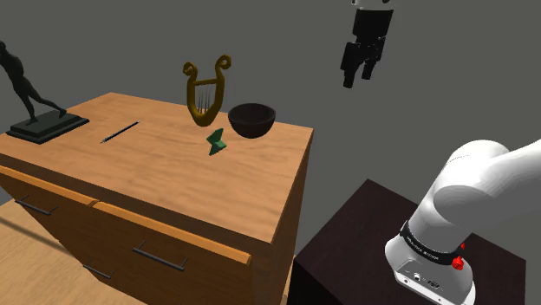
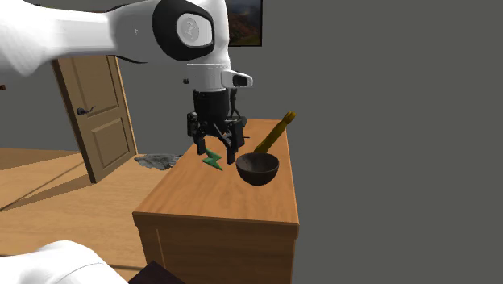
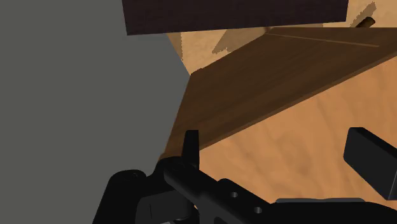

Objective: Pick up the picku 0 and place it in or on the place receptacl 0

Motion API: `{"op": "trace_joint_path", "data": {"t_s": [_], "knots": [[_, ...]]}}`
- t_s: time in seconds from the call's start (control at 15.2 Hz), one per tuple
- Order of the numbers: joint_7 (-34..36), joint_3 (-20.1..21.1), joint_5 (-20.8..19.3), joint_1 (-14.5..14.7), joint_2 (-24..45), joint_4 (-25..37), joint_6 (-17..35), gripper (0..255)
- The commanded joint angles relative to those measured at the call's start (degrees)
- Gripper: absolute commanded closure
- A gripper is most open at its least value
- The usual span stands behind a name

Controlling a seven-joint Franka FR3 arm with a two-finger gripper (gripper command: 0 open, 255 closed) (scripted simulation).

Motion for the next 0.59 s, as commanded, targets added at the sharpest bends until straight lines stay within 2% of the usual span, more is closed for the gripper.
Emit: {"op": "trace_joint_path", "data": {"t_s": [0.0, 0.53], "knots": [[0.0, 0.0, 0.0, 0.0, 0.0, 0.0, 0.0, 0], [8.5, 7.1, 3.8, 2.2, 8.7, -0.5, 11.7, 0]]}}
